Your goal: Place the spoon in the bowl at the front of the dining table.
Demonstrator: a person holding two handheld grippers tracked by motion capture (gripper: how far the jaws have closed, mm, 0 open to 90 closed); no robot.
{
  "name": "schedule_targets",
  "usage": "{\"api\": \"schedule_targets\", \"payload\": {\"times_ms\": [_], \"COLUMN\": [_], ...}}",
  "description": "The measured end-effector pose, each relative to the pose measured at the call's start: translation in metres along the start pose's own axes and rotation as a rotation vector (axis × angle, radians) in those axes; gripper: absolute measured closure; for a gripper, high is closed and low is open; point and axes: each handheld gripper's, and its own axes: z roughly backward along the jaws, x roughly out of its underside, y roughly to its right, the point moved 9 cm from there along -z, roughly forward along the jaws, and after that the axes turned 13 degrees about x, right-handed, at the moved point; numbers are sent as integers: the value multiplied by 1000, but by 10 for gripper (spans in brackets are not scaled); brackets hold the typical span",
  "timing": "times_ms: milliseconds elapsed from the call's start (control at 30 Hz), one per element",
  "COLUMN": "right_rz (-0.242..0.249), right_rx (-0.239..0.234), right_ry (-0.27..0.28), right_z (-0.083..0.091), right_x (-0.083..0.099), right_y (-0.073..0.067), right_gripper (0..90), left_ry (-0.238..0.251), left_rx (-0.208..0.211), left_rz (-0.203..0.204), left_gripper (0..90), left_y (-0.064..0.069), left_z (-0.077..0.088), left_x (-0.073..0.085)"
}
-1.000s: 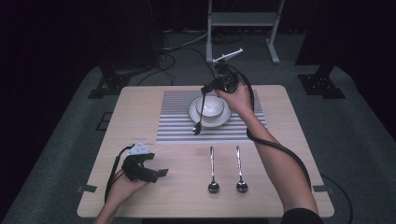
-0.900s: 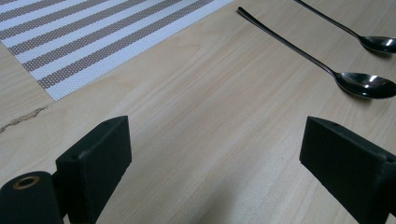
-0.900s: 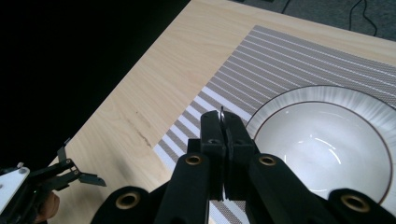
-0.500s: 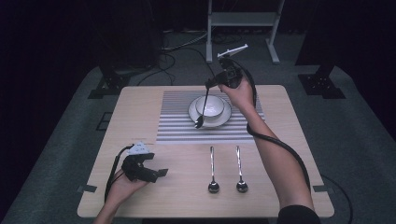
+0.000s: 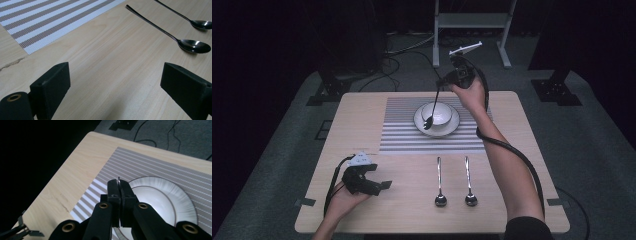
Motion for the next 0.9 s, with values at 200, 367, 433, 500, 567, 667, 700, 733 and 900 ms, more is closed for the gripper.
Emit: {"api": "schedule_targets", "payload": {"times_ms": [200, 367, 433, 500, 567, 667, 700, 733, 900], "right_rz": [-11, -32, -35, -43, -44, -48, -56, -59, -73], "right_rx": [23, 48, 56, 71, 85, 91, 95, 100, 111], "right_ry": [10, 22, 25, 28, 22, 31, 35, 40, 49], "right_z": [1, 0, 0, -1, -2, -2, -1, -1, 0], "right_x": [-7, -11, -12, -14, -14, -15, -16, -16, -18], "right_y": [4, 12, 15, 20, 23, 25, 28, 29, 34], "right_gripper": [882, 881, 882, 882, 882, 882, 882, 882, 881], "left_ry": [1, 1, 2, 3, -5, -3, 1, 1, -3], "left_rx": [1, 4, 3, 3, 4, 4, 2, 2, 2], "left_rz": [1, 3, 2, 2, 6, 6, 5, 5, 1], "left_gripper": [80, 80, 80, 80, 80, 80, 80, 80, 80], "left_y": [0, 1, 1, 0, 0, 0, 0, 0, 1], "left_z": [0, 0, 0, 0, 0, 0, 0, 0, 0], "left_x": [0, 0, 0, 0, 1, 1, 0, 0, 0]}}
